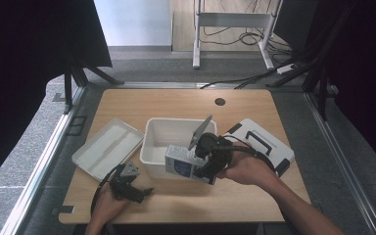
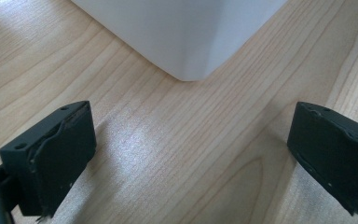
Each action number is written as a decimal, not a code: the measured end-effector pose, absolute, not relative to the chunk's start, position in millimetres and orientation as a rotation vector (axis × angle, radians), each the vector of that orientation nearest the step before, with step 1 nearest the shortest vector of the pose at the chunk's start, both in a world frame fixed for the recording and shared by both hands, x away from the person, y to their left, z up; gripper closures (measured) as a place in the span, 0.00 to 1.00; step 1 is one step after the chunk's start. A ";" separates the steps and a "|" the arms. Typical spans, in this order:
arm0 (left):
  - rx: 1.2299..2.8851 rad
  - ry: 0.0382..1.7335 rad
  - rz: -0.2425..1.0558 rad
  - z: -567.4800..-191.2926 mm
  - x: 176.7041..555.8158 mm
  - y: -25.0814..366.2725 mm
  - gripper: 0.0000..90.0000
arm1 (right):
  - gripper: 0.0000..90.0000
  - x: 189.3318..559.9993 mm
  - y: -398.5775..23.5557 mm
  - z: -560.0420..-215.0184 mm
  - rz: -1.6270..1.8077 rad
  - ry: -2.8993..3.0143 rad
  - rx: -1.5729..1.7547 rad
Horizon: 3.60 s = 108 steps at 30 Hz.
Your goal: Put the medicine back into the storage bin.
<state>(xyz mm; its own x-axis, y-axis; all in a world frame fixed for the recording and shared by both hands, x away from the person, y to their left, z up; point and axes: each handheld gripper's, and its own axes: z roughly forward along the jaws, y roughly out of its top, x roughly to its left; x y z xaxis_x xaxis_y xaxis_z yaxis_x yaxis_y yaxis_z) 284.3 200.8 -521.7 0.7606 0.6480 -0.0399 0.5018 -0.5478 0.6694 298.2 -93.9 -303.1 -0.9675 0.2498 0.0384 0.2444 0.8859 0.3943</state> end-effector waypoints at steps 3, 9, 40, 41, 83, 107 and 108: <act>2.269 0.855 0.277 -521.7 284.3 200.8 0.01 | 0.63 308.6 -92.9 -295.5 0.647 3.004 0.424; 2.270 0.855 0.277 -521.6 284.3 200.9 0.01 | 0.63 338.2 -91.0 -294.3 0.653 2.943 0.520; 2.270 0.855 0.279 -521.7 284.0 200.8 0.01 | 0.63 395.3 -63.6 -396.4 0.530 2.921 0.655; 2.269 0.857 0.277 -521.7 283.9 200.8 0.01 | 0.63 395.3 -63.0 -402.0 0.514 2.927 0.658; 2.269 0.868 0.281 -521.6 283.7 200.8 0.01 | 0.05 368.0 -121.2 -356.5 0.916 2.773 0.673; 2.271 0.881 0.284 -521.6 283.5 200.4 0.00 | 0.00 316.5 -196.1 -405.9 1.091 2.632 0.790; 2.270 0.881 0.285 -521.7 283.5 200.4 0.00 | 0.00 315.7 -196.7 -409.5 1.089 2.631 0.798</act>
